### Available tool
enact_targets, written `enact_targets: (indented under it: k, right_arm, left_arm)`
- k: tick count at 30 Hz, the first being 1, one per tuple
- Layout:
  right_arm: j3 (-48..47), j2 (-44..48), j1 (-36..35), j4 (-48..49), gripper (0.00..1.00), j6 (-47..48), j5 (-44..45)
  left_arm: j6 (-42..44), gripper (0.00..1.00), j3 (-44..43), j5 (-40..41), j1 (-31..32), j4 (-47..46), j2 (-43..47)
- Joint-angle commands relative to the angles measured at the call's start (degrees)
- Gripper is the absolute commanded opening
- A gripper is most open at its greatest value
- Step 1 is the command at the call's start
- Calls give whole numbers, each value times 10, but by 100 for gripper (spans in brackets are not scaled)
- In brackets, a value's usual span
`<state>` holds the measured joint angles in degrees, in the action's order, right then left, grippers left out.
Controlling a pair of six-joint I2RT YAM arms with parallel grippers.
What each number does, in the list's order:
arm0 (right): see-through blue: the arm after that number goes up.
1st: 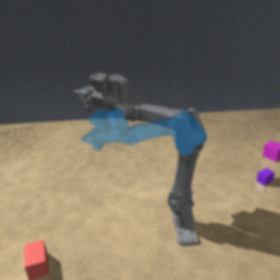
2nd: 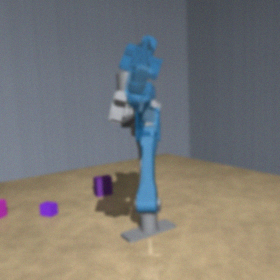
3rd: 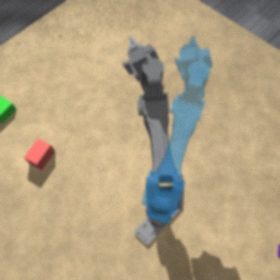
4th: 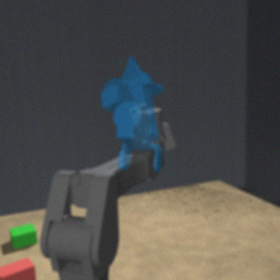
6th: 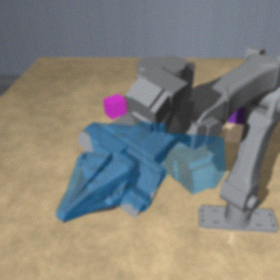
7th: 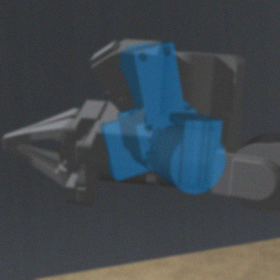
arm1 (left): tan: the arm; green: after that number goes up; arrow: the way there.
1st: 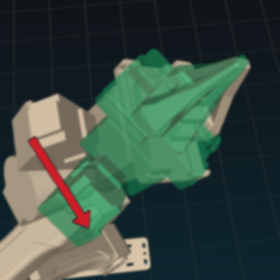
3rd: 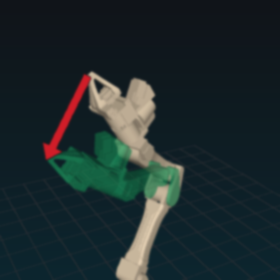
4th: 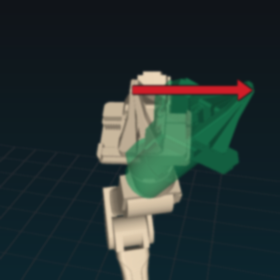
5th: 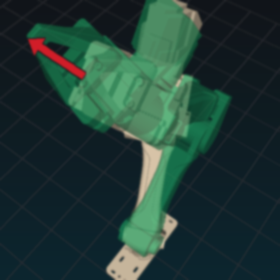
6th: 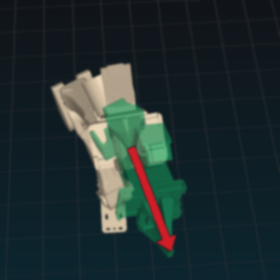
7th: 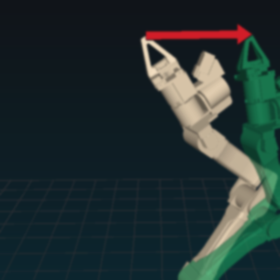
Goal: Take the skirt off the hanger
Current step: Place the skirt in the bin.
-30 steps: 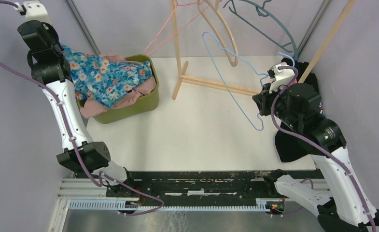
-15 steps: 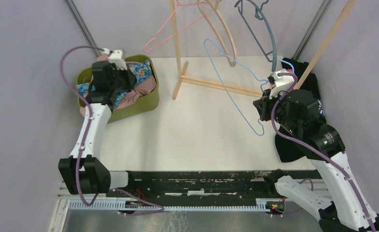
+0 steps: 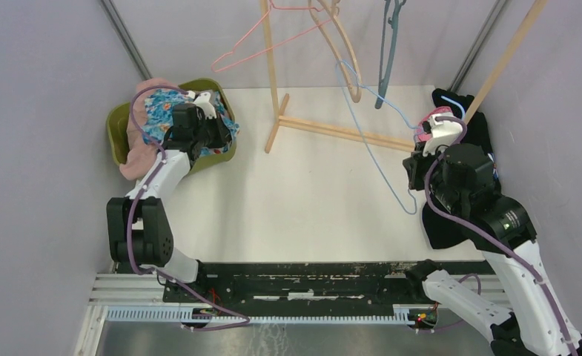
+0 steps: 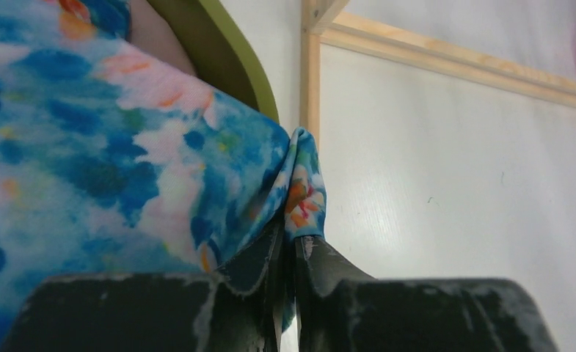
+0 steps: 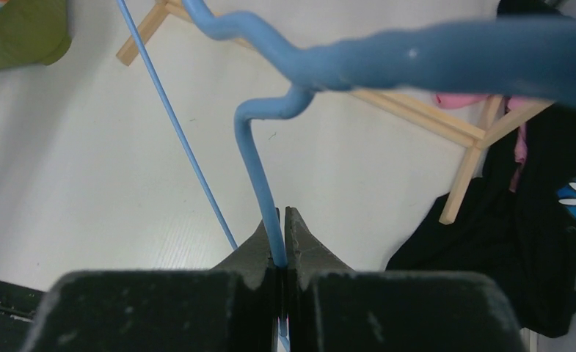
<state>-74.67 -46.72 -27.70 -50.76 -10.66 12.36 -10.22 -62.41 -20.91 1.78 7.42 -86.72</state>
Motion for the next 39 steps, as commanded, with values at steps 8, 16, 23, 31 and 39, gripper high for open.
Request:
enact_targets:
  k: [8,16,23,31,39]
  right_arm:
    - [-105,25,-1,-88,1,-29,126]
    - [-129,37,-1,-129,1,-36,247]
    - [-121,25,-1,-105,1,-30,321]
    - [-117,1,-1,-69,1,-24,321]
    - [-120,-39,-1,-39,1,9,362]
  left_arm:
    - [10,30,-53,154,-93,-4,-43]
    - [23,48,-89,107,-93,0,22]
    - [49,51,-185,97,-93,36,21]
    - [120,51,-225,182,-96,22,-47]
    - [138,51,-243,218,-133,38,-149]
